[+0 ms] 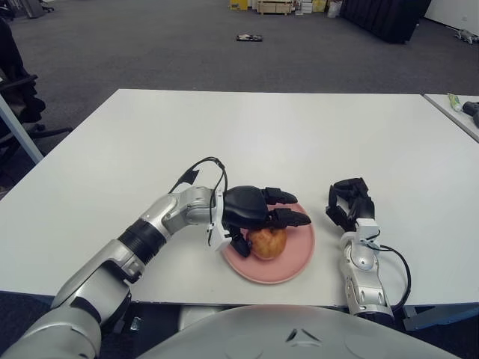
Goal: Put the apple into the plate.
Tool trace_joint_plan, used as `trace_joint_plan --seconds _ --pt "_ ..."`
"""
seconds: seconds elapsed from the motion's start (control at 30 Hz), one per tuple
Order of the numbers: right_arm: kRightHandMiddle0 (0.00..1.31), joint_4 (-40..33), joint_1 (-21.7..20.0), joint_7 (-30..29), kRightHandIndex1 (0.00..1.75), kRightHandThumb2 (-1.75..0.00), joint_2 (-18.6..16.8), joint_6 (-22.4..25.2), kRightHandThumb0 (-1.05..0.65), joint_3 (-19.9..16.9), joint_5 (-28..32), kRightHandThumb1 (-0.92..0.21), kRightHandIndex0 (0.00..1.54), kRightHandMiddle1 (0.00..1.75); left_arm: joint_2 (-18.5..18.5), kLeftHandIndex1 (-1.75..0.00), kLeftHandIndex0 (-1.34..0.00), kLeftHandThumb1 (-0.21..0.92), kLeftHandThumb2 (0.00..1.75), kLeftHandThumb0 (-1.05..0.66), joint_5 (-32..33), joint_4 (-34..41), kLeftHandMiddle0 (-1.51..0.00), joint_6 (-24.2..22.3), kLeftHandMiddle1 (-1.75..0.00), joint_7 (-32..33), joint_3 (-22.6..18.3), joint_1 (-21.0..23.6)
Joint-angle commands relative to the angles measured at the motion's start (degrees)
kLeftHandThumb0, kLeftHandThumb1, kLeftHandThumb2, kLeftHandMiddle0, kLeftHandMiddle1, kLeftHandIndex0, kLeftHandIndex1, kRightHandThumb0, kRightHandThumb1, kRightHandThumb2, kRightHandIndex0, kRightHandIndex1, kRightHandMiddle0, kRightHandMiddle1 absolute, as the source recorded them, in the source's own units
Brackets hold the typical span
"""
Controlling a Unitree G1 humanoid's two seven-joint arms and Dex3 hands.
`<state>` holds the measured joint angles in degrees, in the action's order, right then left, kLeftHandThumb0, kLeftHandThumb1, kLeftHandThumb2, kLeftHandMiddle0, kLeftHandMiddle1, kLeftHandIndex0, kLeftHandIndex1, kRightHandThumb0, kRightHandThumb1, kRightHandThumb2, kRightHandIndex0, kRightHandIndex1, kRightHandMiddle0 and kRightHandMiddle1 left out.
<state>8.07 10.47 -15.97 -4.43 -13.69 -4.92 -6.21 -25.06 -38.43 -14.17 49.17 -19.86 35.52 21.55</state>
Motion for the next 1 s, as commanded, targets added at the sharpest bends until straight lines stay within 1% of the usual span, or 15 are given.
trace_joint_plan --seconds 0.0,0.13,0.23,0.27,0.37,0.57,0.63,0.7,0.77,0.83,0.93,0.97 --pt "0.31 1.44 0.79 -0.01 1.28 -0.81 -0.17 1.53 -0.37 0.04 -0.03 -0.72 0.53 1.75 -0.64 0.0 0.0 0.92 1.05 -1.05 1.18 -0.75 0.0 0.45 0.0 2.35 -2.62 0.19" --pt "0.31 1.89 0.71 -0.26 1.29 -0.81 -0.08 1.08 -0.37 0.01 -0.3 -0.72 0.53 1.75 -1.18 0.0 0.0 0.92 1.02 -1.05 3.14 0.03 0.0 0.41 0.0 3.19 -5.12 -0.05" --pt "0.32 1.53 1.01 -0.38 1.3 -0.83 -0.11 0.91 -0.38 0.21 -0.53 -0.7 0.52 1.75 -3.0 0.0 0.0 0.92 1.0 -1.05 8.47 2.87 0.0 -0.83 0.0 2.04 -8.88 -0.63" --pt "0.32 1.23 1.17 -0.38 1.3 -0.84 -0.14 0.92 -0.38 0.34 -0.64 -0.7 0.52 1.75 -3.65 0.0 0.0 0.92 0.99 -1.05 11.2 3.41 0.0 -1.46 0.0 1.38 -10.3 -0.53" --pt "0.33 0.85 1.35 -0.18 1.32 -0.85 -0.11 0.89 -0.38 0.51 -0.62 -0.69 0.53 1.75 -4.15 0.0 0.0 0.92 0.98 -1.05 16.3 3.56 0.0 -3.01 0.0 0.09 -12.61 -0.5" --pt "0.34 0.95 1.16 0.6 1.33 -0.87 0.06 0.56 -0.38 0.48 0.06 -0.68 0.57 1.75 -3.59 0.0 0.0 0.92 1.04 -1.05 26.63 5.68 0.0 -9.67 0.0 -3.58 -15.27 -3.63" --pt "0.34 1.94 0.77 0.84 1.33 -0.87 0.33 -0.1 -0.38 0.25 0.32 -0.68 0.58 1.75 -3.53 0.0 0.0 0.92 1.07 -1.05 32.01 7.61 0.0 -14.22 0.0 -5.24 -16.65 -6.33" --pt "0.34 2.62 0.53 1.01 1.31 -0.87 0.49 -0.66 -0.38 0.1 0.51 -0.68 0.59 1.75 -3.35 0.0 0.0 0.92 1.09 -1.04 35.82 9.06 0.0 -17.56 0.0 -6.39 -17.83 -8.35" --pt "0.34 2.96 0.44 1.21 1.3 -0.86 0.55 -1.12 -0.38 0.01 0.69 -0.68 0.58 1.75 -2.29 0.0 0.0 0.92 1.11 -1.04 39.3 8.09 0.0 -19.26 0.0 -6.84 -19.35 -9.22" --pt "0.34 3.27 0.33 1.32 1.3 -0.86 0.59 -1.41 -0.38 -0.1 0.76 -0.68 0.58 1.75 -0.52 0.0 0.0 0.92 1.1 -1.05 42.51 5.95 0.0 -18.76 0.0 -6.15 -21.61 -10.57" --pt "0.33 3.6 0.19 1.24 1.29 -0.86 0.6 -1.58 -0.38 -0.19 0.66 -0.68 0.58 1.75 0.88 0.0 0.0 0.92 1.08 -1.05 45.73 4.42 0.0 -17.38 0.0 -5.65 -24.95 -13.01" --pt "0.33 3.66 0.15 1.18 1.29 -0.86 0.62 -1.56 -0.38 -0.2 0.56 -0.68 0.57 1.75 2.33 0.0 0.0 0.92 1.08 -1.05 46.19 5.43 0.0 -18.52 0.0 -4.37 -25.63 -13.54"
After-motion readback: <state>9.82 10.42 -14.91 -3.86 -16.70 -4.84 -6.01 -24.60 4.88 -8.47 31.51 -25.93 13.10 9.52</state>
